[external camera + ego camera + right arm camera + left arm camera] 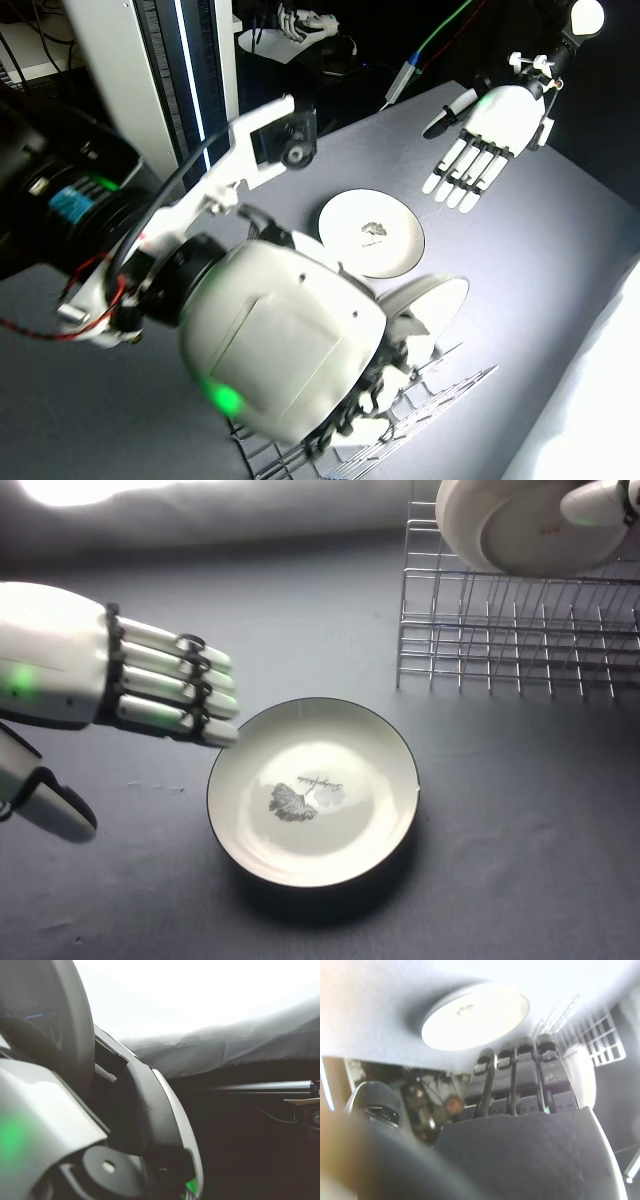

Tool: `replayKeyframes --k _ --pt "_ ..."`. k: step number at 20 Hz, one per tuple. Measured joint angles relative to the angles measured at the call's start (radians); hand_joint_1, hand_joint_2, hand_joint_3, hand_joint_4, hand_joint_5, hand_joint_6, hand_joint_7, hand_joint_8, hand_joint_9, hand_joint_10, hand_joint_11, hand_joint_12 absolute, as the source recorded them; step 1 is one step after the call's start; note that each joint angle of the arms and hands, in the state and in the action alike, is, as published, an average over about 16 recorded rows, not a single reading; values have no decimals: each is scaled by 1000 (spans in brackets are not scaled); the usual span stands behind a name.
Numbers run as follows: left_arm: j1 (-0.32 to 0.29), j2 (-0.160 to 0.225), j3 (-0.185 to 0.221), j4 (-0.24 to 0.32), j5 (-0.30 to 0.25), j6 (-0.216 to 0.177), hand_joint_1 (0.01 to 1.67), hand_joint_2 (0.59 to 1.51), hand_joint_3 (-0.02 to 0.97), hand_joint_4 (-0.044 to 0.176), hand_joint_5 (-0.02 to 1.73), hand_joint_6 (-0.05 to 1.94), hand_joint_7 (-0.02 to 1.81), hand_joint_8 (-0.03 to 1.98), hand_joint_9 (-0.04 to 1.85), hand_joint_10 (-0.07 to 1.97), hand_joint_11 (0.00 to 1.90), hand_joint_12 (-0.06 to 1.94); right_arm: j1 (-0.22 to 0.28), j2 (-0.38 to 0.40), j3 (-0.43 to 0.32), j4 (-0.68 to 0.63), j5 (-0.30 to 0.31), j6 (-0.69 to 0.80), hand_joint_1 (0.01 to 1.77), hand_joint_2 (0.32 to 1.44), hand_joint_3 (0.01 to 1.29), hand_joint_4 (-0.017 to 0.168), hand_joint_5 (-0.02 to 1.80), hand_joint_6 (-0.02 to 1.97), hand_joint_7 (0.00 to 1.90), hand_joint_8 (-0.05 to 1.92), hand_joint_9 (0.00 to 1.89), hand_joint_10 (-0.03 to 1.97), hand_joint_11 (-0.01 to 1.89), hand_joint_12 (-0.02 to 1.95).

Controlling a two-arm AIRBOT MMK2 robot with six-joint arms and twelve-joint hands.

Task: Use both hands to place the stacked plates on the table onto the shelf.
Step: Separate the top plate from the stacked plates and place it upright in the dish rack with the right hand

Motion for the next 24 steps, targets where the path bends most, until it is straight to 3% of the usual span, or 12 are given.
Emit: replayKeyframes --k 9,24 --pt "17 -62 12 53 -72 13 13 1164 15 8 21 9 16 10 14 8 14 10 -70 0 14 -6 45 1 1369 1025 13 -7 920 944 996 821 903 1220 611 1332" --pt "82 -109 16 98 -38 75 14 1144 15 8 20 8 16 9 14 9 15 8 -157 -2 34 -60 84 8 1368 1025 13 -8 909 961 1004 820 905 1223 637 1345"
